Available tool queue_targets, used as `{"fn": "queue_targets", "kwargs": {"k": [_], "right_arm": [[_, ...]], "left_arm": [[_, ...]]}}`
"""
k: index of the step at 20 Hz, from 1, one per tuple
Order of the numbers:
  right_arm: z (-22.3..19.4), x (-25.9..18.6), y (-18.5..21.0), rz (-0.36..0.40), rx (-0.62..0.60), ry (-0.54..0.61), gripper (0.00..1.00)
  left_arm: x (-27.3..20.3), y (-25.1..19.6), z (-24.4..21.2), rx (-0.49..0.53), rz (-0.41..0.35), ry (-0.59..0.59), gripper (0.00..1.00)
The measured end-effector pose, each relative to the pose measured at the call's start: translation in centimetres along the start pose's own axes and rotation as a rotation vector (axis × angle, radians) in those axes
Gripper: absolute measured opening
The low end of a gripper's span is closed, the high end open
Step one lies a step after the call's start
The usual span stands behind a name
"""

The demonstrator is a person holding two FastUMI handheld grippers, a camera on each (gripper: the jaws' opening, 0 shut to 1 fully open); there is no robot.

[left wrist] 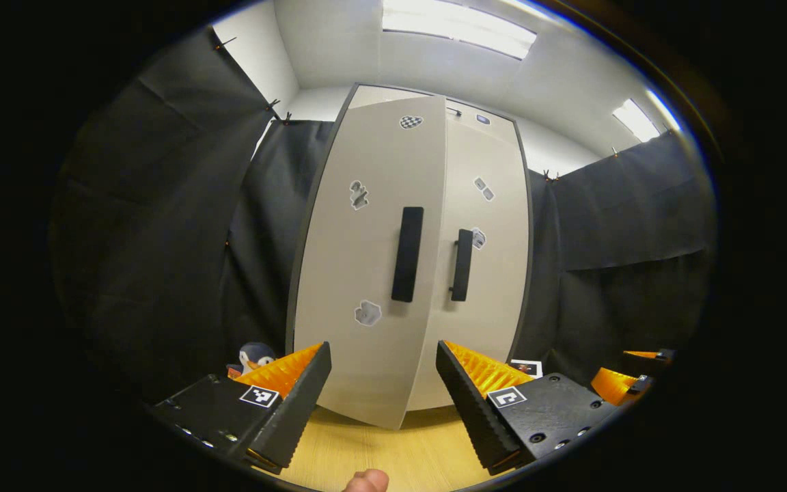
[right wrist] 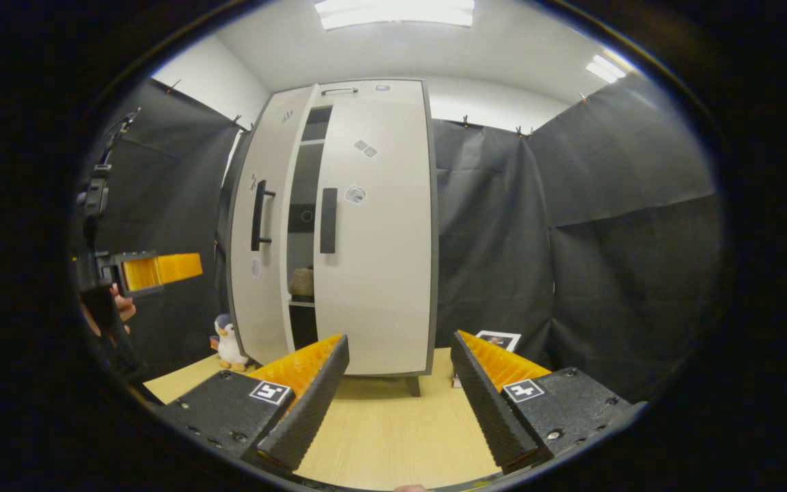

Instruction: Grab one shoe with the right hand and put it into the shoe cabinet, grab the other shoe with the left hand and put it into the shoe cabinet; then close the right door with the right hand and the left door with the left hand.

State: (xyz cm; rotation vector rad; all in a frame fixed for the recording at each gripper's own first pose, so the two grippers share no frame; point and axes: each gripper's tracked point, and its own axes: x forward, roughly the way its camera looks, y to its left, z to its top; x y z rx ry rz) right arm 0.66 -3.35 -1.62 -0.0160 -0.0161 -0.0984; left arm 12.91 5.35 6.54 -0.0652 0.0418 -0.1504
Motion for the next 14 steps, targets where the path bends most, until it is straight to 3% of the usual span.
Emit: {"fn": "queue_targets", "kwargs": {"k": [1, 5, 14], "right_arm": [[-0.1, -0.1, -0.1, 0.001, 0.0, 0.001, 0.95], [-0.2, -0.4, -0.5, -0.002, -0.001, 0.0, 0.98], [-1.7, -0.6, -1.3, -0.011, 0.027, 0.036, 0.96]], "left_arm": [[-0.5, -0.8, -0.5, -0.01, -0.012, 0.005, 0.95], [-1.9, -2.0, -2.2, -0.04, -0.018, 0.029, 0.95], [-4.2, -0.1, -5.3, -0.033, 0.075, 0.078, 0.95]]}}
